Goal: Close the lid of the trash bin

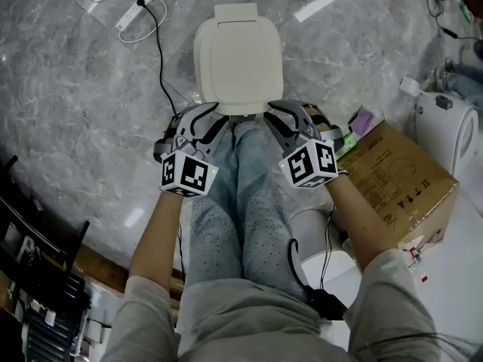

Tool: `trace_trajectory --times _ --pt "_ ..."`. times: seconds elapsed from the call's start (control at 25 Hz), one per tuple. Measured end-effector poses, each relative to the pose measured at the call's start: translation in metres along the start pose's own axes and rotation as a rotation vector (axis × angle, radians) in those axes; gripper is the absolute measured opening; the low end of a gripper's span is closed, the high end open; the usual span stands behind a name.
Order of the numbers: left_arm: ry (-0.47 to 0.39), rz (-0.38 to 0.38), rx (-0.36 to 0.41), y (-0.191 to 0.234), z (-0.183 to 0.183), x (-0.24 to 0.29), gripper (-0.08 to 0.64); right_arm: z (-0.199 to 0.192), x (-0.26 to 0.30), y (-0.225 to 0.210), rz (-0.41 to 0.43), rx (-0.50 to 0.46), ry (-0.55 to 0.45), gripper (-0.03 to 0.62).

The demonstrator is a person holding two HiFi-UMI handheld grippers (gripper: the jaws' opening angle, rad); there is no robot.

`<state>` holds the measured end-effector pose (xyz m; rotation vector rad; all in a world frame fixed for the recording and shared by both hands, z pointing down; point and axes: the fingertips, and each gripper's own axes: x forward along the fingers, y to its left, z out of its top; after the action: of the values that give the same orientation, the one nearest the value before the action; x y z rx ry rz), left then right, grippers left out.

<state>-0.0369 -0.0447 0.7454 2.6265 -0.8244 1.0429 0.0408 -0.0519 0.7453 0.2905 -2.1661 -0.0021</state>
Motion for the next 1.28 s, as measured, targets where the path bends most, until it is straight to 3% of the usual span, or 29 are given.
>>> trace_trajectory --times 0.92,1.04,1.28 --pt "0.085 -0.057 -0.026 -0.012 -0.054 0.036 0.143 -0.037 0.051 0.025 0.061 0.014 0.095 0.104" --pt "0.095 -0.072 -0.030 -0.012 -0.057 0.038 0.135 -0.034 0.055 0.020 0.037 0.039 0.089 0.072" --pt "0.115 -0.069 -0.061 -0.009 -0.063 0.044 0.112 -0.026 0.072 0.000 0.023 0.148 0.109 0.069"
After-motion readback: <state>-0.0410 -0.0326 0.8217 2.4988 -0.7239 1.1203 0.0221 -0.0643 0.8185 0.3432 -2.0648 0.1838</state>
